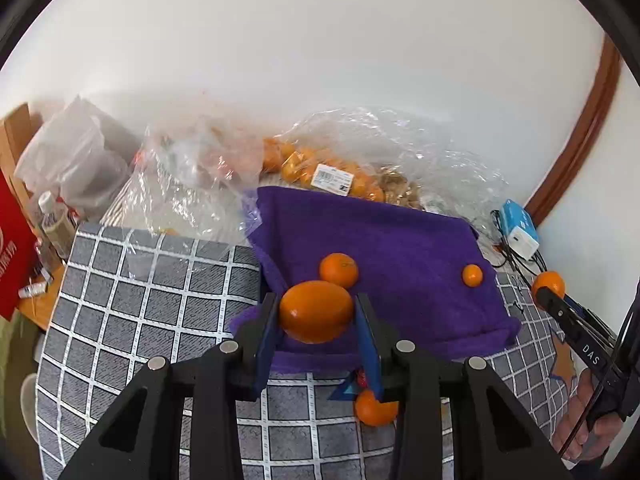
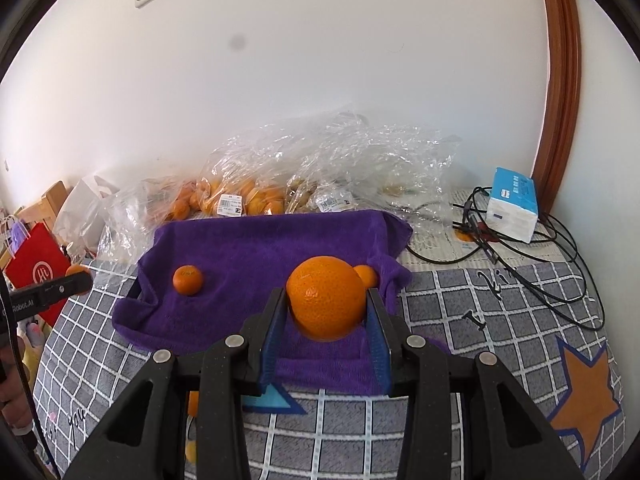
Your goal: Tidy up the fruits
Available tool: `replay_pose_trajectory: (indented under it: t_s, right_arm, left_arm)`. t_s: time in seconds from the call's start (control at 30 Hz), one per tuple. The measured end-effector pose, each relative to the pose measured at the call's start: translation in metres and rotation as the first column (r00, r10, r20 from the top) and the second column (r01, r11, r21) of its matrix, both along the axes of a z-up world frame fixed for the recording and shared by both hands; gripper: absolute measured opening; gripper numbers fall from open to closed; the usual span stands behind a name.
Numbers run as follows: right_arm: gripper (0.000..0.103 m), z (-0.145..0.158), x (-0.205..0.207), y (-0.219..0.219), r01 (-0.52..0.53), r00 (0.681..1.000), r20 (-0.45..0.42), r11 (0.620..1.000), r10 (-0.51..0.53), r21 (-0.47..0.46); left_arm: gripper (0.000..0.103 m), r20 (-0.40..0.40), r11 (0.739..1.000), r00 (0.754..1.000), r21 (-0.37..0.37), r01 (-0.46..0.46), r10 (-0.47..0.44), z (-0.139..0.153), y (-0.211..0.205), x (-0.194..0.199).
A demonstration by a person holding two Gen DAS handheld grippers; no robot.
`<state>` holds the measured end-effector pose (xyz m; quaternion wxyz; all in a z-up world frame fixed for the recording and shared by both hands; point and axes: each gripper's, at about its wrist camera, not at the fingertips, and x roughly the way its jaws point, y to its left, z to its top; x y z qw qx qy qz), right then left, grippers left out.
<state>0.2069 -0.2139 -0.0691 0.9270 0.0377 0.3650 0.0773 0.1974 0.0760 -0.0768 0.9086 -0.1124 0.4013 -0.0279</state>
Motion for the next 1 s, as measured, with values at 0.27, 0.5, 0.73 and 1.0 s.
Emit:
replay_pose_trajectory:
  t_s: [0.27,0.5,0.73,1.0]
  right_arm:
    - [0.039,-0.018,0.031,-0.002,0.005,1.000,-0.027,1.000,-0.004,0.018]
    - [0.039,-0.052,0.053,0.004,-0.019,0.995,-0.102,1.000,0.019,0.005]
    - [0.039,-0.080,0.066,0.017,-0.051,0.985,-0.166,0.998,0.044,-0.034]
    - [0.039,-0.096,0.075,0.021,-0.049,0.980,-0.197,0.997,0.037,-0.059]
  left_arm:
    - [0.035,-0.040,1.000,0.999,0.026,-0.016,0.017,-0.017,0.002,0.026]
    - [0.035,-0.082,0.999,0.997,0.049,0.003,0.001,-0.038,-0.009,0.053]
    - [0.035,-0.110,0.994,0.994,0.107,0.009,0.003,-0.062,-0.013,0.067]
    - [0.035,-0.144,0.991,0.989,0.126,0.037,-0.018,-0.079,-0.020,0.075]
